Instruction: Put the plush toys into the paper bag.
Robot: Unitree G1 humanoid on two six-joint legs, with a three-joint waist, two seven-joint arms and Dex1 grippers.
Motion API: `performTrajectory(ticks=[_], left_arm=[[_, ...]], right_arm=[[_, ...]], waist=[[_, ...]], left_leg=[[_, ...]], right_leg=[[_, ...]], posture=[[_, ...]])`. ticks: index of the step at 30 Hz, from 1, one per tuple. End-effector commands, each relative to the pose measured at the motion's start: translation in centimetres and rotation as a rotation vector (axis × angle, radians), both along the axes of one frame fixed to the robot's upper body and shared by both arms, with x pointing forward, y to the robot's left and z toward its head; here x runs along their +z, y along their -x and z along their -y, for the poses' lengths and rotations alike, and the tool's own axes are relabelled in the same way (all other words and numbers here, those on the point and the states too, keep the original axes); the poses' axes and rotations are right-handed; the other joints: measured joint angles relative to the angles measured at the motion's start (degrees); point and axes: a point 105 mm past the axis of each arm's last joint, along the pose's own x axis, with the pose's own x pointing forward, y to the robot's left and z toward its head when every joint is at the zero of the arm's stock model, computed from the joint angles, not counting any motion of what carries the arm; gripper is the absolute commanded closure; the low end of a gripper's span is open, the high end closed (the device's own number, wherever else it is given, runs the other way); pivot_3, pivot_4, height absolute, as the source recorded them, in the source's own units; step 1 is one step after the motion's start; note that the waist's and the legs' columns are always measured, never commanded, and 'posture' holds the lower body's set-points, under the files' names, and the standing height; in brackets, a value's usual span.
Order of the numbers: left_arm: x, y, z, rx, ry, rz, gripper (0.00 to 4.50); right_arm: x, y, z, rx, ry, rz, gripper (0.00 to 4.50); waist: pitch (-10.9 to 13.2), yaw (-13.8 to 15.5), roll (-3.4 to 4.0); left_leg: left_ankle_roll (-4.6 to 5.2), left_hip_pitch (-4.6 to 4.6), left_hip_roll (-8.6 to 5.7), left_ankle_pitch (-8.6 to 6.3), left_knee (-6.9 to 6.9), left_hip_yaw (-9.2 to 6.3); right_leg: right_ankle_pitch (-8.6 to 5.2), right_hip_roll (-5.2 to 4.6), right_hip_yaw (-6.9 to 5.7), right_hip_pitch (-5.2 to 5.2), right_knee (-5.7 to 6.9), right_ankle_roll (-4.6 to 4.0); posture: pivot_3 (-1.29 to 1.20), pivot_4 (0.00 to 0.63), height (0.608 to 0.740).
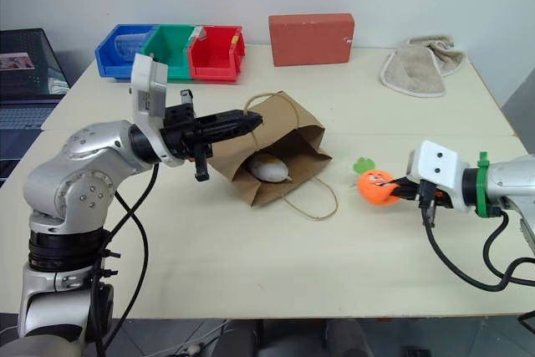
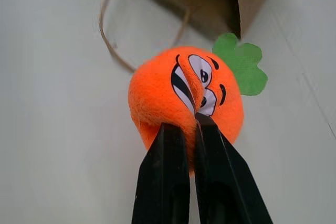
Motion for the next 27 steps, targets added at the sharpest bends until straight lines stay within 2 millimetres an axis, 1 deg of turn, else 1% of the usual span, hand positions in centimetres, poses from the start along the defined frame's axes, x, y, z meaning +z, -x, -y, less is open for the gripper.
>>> performTrajectory(ticks=[1,3,5,7,9,13,16,18,20,23,27], left_arm=[[1.2,0.7,-0.1,-0.024,0.014,0.033,4.50],[1.2,0.7,0.0,-0.029,0.013,0.031,4.50],[1.4,0.8,0.1,-0.039,0.020,0.031,4.50],[1.4,0.9,0.2,-0.044,0.021,0.031,4.50],[1.4,0.9,0.3,-0.045,0.021,0.030,4.50],[1.4,1.1,0.4,-0.054,0.024,0.027,4.50],[1.4,1.3,0.5,-0.062,0.026,0.023,4.50],[1.2,1.4,0.5,-0.067,0.025,0.018,4.50],[1.2,1.4,0.6,-0.068,0.026,0.014,4.50],[1.2,1.2,0.5,-0.059,0.029,0.014,4.50],[1.2,1.1,0.4,-0.049,0.032,0.013,4.50]], right_arm=[[1.3,-0.3,-3.3,0.074,-0.083,0.053,4.45],[1.6,-1.1,-4.8,0.090,-0.116,0.079,4.45],[1.7,-2.8,-6.7,0.080,-0.150,0.123,4.45],[1.7,-3.8,-8.0,0.075,-0.172,0.142,4.45],[1.6,-4.2,-8.7,0.078,-0.170,0.154,4.45],[1.3,-6.0,-10.8,0.054,-0.169,0.219,4.45],[0.8,-7.5,-11.7,0.013,-0.130,0.289,4.45],[1.4,-8.5,-12.1,-0.042,-0.159,0.338,4.45],[1.9,-9.0,-12.3,-0.068,-0.175,0.373,4.45],[1.9,-8.7,-12.6,-0.054,-0.197,0.357,3.68],[1.8,-8.1,-12.6,-0.029,-0.190,0.351,2.20]], waist=[[0.00,-0.19,0.00],[0.00,-0.21,0.00],[0.00,-0.26,-0.01],[0.00,-0.25,0.00],[0.00,-0.09,0.00],[0.00,0.08,-0.01],[0.00,-0.02,-0.01],[0.00,0.00,-0.01],[0.00,-0.07,-0.01],[0.00,-0.03,-0.01],[0.00,-0.05,-0.01]], left_leg=[[0.00,0.01,0.00,0.00,0.00,0.00],[0.00,0.02,0.01,0.00,0.00,0.01],[0.00,0.00,0.02,0.00,0.00,-0.02],[-0.01,0.00,0.03,0.00,0.00,-0.01],[-0.01,-0.02,0.03,0.00,-0.02,-0.04],[-0.01,-0.10,0.00,0.00,-0.06,-0.11],[-0.02,-0.09,0.02,0.00,-0.08,-0.12],[-0.02,-0.09,0.02,0.00,-0.08,-0.13],[-0.02,-0.09,0.02,0.00,-0.08,-0.12],[-0.02,-0.09,0.02,0.01,-0.08,-0.14],[-0.02,-0.09,0.02,0.00,-0.09,-0.14]], right_leg=[[0.00,0.00,0.00,0.00,0.00,0.00],[0.00,0.00,0.00,-0.01,0.01,0.00],[0.00,0.01,-0.04,-0.02,0.01,0.00],[0.00,0.01,-0.03,-0.03,0.01,-0.01],[0.01,0.01,-0.06,-0.05,0.02,-0.01],[0.01,-0.02,-0.13,-0.08,0.01,-0.02],[0.01,-0.01,-0.15,-0.09,0.04,-0.02],[0.01,-0.01,-0.16,-0.10,0.05,-0.02],[0.01,-0.01,-0.15,-0.10,0.05,-0.03],[0.01,-0.01,-0.17,-0.11,0.08,-0.03],[0.01,-0.01,-0.17,-0.11,0.08,-0.03]], posture=[[0.00,0.150,0.740],[0.00,0.150,0.740],[0.00,0.150,0.740],[0.00,0.150,0.740],[0.00,0.150,0.740],[0.00,0.150,0.740],[0.00,0.150,0.740],[0.00,0.150,0.740],[0.00,0.150,0.740],[0.00,0.150,0.740],[0.00,0.150,0.740]])
